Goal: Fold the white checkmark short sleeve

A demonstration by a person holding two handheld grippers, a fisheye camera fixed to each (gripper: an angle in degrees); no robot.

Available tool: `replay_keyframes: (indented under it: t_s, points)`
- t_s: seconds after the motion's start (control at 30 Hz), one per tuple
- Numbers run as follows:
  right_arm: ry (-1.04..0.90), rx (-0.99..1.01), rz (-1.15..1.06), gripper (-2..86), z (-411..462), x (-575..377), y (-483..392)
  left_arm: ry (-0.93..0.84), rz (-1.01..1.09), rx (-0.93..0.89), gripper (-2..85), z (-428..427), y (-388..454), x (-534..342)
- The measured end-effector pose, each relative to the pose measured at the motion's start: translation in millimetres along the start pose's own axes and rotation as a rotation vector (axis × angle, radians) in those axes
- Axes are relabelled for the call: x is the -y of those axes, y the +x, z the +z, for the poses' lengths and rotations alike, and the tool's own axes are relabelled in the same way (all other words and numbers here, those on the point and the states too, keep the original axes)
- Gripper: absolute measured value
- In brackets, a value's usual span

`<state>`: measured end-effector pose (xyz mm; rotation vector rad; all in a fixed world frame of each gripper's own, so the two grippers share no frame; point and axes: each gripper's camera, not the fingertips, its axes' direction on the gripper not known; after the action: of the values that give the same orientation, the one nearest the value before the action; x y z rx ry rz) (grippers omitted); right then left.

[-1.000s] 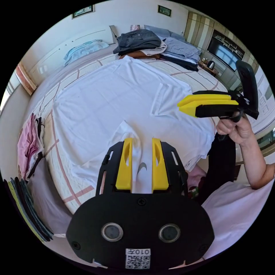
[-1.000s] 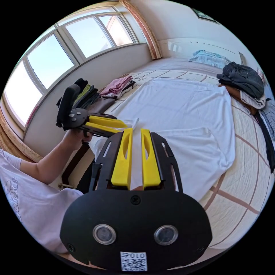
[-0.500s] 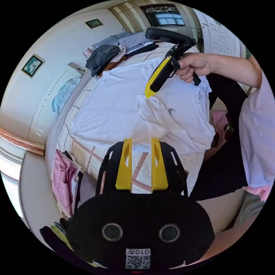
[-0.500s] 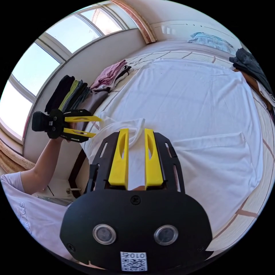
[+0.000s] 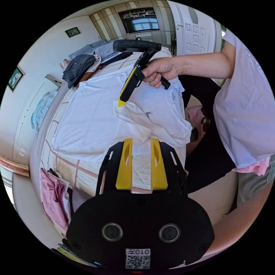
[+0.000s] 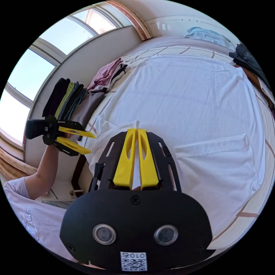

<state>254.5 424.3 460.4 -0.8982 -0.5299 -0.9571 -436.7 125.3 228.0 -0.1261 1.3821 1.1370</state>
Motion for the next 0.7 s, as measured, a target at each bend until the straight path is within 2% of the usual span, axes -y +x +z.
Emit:
replay_keyframes:
  t_s: [0.23,0.47,0.57,0.63,0.7]
  points:
    - [0.021,0.026,0.005,3.7,-1,-3,-1,0.031,-0.022,0.015,7.1,2,-15,15]
    - [0.026,0.057,-0.007,3.6,-11,-10,1,-0.035,-0.061,0.1,1.3,0,-46,36]
    - [0.052,0.159,-0.014,3.5,-18,-17,4,-0.067,-0.136,0.066,0.5,-20,-92,39]
    - [0.073,0.235,-0.019,3.5,-19,-21,4,-0.119,-0.203,-0.026,0.2,-31,-143,47]
    - [0.094,0.264,-0.012,3.5,-18,-24,4,-0.122,-0.187,-0.063,0.2,-37,-172,63]
